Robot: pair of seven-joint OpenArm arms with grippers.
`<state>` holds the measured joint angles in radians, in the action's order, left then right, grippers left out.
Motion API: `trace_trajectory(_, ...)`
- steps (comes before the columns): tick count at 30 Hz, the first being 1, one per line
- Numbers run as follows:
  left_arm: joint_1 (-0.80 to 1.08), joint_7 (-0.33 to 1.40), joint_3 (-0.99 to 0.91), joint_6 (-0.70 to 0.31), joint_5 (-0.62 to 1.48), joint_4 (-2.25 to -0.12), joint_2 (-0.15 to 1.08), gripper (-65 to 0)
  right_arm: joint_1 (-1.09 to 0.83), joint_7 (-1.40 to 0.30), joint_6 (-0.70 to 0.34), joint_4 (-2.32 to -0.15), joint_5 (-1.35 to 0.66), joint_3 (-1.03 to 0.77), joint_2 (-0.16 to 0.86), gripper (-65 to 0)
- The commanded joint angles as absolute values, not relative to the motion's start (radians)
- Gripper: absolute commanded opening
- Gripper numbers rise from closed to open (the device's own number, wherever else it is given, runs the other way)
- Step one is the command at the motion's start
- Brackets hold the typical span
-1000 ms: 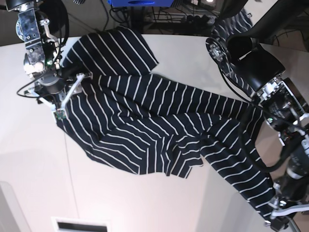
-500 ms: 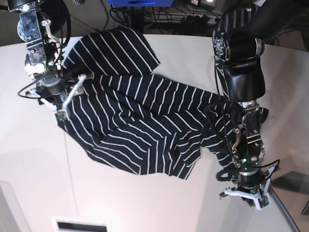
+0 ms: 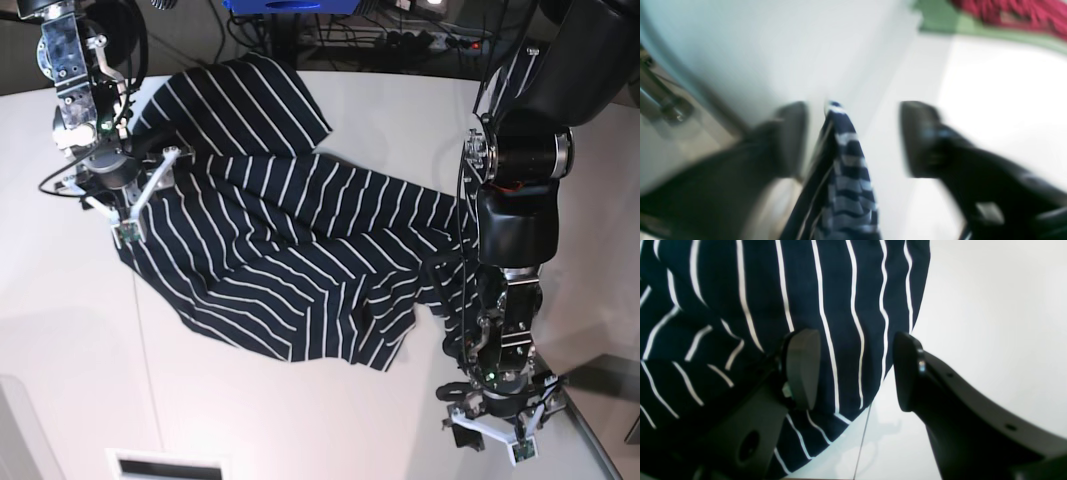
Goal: Layout the t-shirt on the table in an organized manner, then fold the t-shirt properly
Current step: 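Lift the shirt edge with the left gripper and swing it outward, then lower the shirt with the left gripper and pull it taut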
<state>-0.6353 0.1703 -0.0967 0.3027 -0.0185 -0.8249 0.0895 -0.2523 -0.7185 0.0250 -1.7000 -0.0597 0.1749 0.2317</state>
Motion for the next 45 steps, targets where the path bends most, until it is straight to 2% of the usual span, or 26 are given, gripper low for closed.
trace_trajectory(1,-0.682,0.136,-0.104,0.308,-0.03,-0.848,0.097,-5.3,-0.243,-0.699,0.027,-1.719,-0.056,0.171,0.24,-32.9)
trace_trajectory(2,-0.667,0.139,-0.107,0.308,-0.022,-0.868,0.097,-1.5,-0.243,-0.699,0.027,-1.719,-0.056,0.171,0.24,-32.9)
trace_trajectory(4,-0.599,0.159,-0.108,0.306,-0.021,-0.969,0.097,-2.3,-0.242,-0.699,0.027,-1.721,-0.056,0.171,0.243,-32.9)
trace_trajectory(6,-0.49,0.213,-0.101,0.303,-0.021,-1.156,0.094,-8.1,-0.239,-0.697,0.027,-1.724,-0.056,0.17,0.243,-32.9)
trace_trajectory(8,-0.36,0.26,-0.091,0.285,-0.021,-1.351,0.09,-16.6,-0.226,-0.697,0.027,-1.725,-0.056,0.17,0.243,-32.9)
trace_trajectory(10,-0.22,0.297,-0.067,0.222,-0.021,-1.515,0.091,-31.3,-0.213,-0.697,0.027,-1.725,-0.056,0.17,0.243,-32.9)
trace_trajectory(13,-0.062,0.305,-0.07,0.185,-0.022,-1.61,0.091,-65.0,-0.188,-0.697,0.027,-1.724,-0.056,0.17,0.239,-32.9)
trace_trajectory(24,0.12,0.303,-0.262,0.185,-0.022,-1.497,0.094,-65.0,-0.14,-0.697,0.027,-1.722,-0.056,0.17,0.209,-33.0)
trace_trajectory(30,0.107,0.297,-0.288,0.185,-0.022,-1.346,0.122,-65.0,-0.085,-0.697,0.027,-1.709,-0.056,0.176,0.209,-33.0)
trace_trajectory(34,0.068,0.2,-0.306,0.189,-0.021,-1.3,0.097,-65.0,-0.004,-0.697,0.027,-1.612,-0.056,0.176,0.203,-33.3)
trace_trajectory(35,0.059,0.18,-0.306,0.189,-0.027,-1.296,0.085,-65.0,0.012,-0.697,0.027,-1.587,-0.056,0.177,0.191,-34.7)
trace_trajectory(40,-0.002,0.176,-0.298,0.288,-0.03,-1.185,0.088,-65.0,0.048,-0.697,0.027,-1.48,-0.056,0.176,0.18,-55.8)
trace_trajectory(45,-0.025,0.173,-0.297,0.308,-0.03,-1.058,0.122,-65.0,0.107,-0.696,0.027,-1.273,-0.056,0.17,0.18,-56.1)
